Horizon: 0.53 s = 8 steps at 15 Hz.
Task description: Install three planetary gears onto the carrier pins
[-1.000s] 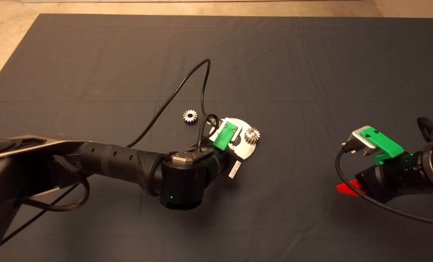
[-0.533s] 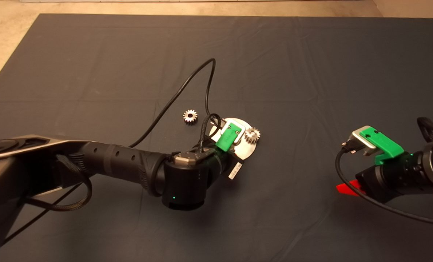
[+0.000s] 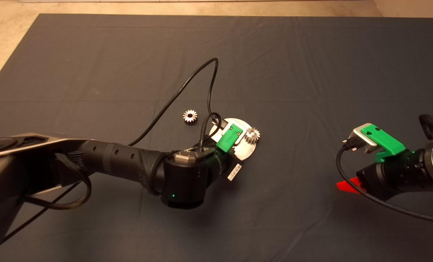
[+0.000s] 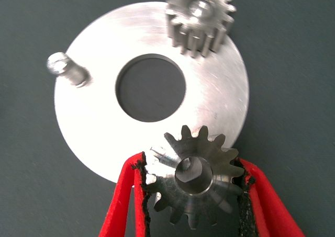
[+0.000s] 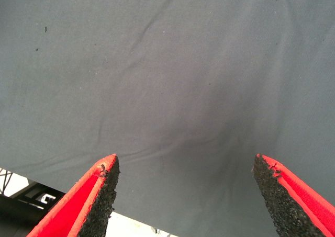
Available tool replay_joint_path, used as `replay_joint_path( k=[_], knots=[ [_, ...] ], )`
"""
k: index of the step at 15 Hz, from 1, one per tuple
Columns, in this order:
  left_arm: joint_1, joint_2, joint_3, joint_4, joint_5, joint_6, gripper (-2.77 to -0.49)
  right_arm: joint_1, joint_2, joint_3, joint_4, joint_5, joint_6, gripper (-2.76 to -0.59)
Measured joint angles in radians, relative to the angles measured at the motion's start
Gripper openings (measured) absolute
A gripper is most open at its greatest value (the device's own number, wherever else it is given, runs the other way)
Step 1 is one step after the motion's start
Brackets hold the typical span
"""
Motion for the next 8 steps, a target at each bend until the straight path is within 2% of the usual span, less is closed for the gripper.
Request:
replay_joint_path(
  k=[2, 4, 8],
  knots=[
    [-0.01, 0.0, 0.013, -0.047, -0.001, 0.0, -2.53, 0.0, -0.001, 0.0, 0.0, 0.0, -0.001, -1.47],
    [-0.016, 0.0, 0.023, -0.078, -0.001, 0.0, -2.53, 0.0, -0.006, 0.0, 0.0, -0.001, -0.004, -1.47],
    [-0.026, 0.0, 0.026, -0.101, 0.0, 0.0, -2.53, 0.0, -0.008, 0.0, 0.0, 0.0, -0.011, -1.47]
  ],
)
